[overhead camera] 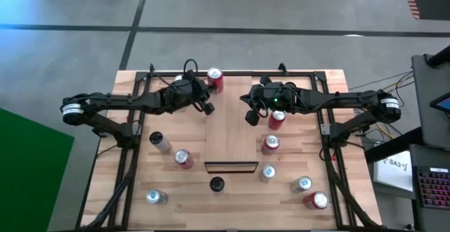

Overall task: Place canned beverage on shelf
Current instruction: Put the top left orange soda can on the shelf

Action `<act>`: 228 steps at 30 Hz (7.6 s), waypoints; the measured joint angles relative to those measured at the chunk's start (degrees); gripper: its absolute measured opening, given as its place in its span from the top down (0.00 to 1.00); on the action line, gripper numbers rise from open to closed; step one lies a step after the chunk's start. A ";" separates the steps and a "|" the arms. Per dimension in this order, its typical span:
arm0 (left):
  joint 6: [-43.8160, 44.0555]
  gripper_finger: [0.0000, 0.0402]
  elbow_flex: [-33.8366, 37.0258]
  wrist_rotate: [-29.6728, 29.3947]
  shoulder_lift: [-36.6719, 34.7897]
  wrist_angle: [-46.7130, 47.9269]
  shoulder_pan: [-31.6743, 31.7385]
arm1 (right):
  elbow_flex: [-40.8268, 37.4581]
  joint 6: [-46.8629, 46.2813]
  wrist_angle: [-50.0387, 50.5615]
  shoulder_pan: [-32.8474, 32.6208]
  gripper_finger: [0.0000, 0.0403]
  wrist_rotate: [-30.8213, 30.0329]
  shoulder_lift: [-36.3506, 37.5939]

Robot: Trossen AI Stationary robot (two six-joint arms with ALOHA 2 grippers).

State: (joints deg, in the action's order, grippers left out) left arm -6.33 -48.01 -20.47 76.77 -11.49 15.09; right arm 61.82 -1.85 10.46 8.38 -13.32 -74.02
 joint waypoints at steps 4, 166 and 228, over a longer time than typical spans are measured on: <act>0.00 1.00 0.00 0.00 0.00 -0.44 0.00 | 0.00 0.30 0.00 0.00 0.97 -0.20 0.00; -1.54 1.00 2.95 -3.15 -4.39 4.25 0.02 | 12.74 6.41 -12.90 16.11 0.97 13.57 -18.56; 0.42 1.00 2.93 -3.16 -4.57 7.20 1.86 | 12.70 12.70 -15.91 16.24 0.97 16.32 -20.60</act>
State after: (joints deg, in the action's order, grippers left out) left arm -5.91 -45.08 -23.63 72.20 -4.29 16.96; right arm 74.52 10.85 -5.45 24.62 3.01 -94.62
